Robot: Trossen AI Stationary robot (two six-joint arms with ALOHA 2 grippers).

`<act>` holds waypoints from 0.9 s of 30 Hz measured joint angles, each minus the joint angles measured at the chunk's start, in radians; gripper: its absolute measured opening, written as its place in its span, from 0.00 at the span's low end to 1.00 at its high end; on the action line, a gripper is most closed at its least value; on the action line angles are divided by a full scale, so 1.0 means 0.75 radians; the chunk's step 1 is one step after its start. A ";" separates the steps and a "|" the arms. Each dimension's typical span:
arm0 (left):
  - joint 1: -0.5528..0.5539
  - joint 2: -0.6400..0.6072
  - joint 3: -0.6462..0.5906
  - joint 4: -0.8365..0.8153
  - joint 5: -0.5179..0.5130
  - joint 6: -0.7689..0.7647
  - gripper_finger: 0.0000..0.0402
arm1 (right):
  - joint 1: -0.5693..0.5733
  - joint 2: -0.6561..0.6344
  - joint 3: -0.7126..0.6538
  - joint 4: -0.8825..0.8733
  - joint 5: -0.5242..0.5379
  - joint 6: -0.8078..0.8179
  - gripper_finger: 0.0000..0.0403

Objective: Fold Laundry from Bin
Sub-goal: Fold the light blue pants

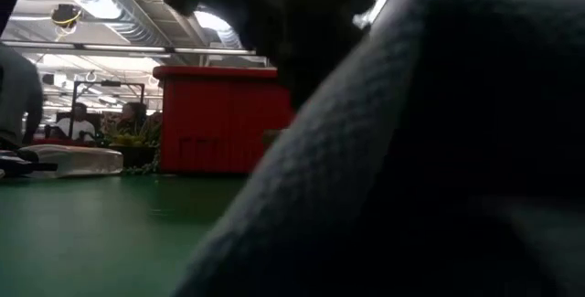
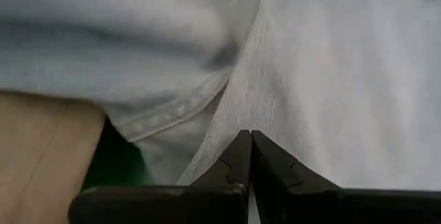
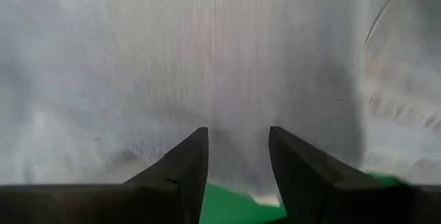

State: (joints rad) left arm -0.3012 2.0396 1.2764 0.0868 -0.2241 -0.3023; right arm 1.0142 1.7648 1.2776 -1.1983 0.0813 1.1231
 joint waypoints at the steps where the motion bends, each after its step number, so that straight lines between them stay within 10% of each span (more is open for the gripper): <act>1: 0.009 0.018 0.000 0.003 -0.002 0.000 0.01 | 0.000 0.000 -0.027 0.010 -0.035 0.016 0.39; 13: 0.068 0.140 0.004 0.012 -0.058 -0.001 0.01 | -0.001 0.000 -0.240 0.307 -0.276 0.079 0.39; 27: 0.060 0.021 -0.001 0.010 0.055 -0.006 0.01 | 0.002 0.000 -0.016 0.072 -0.248 0.063 0.39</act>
State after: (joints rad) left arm -0.2560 2.0550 1.2758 0.0943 -0.1829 -0.3069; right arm 1.0157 1.7645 1.2657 -1.1445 -0.1047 1.1706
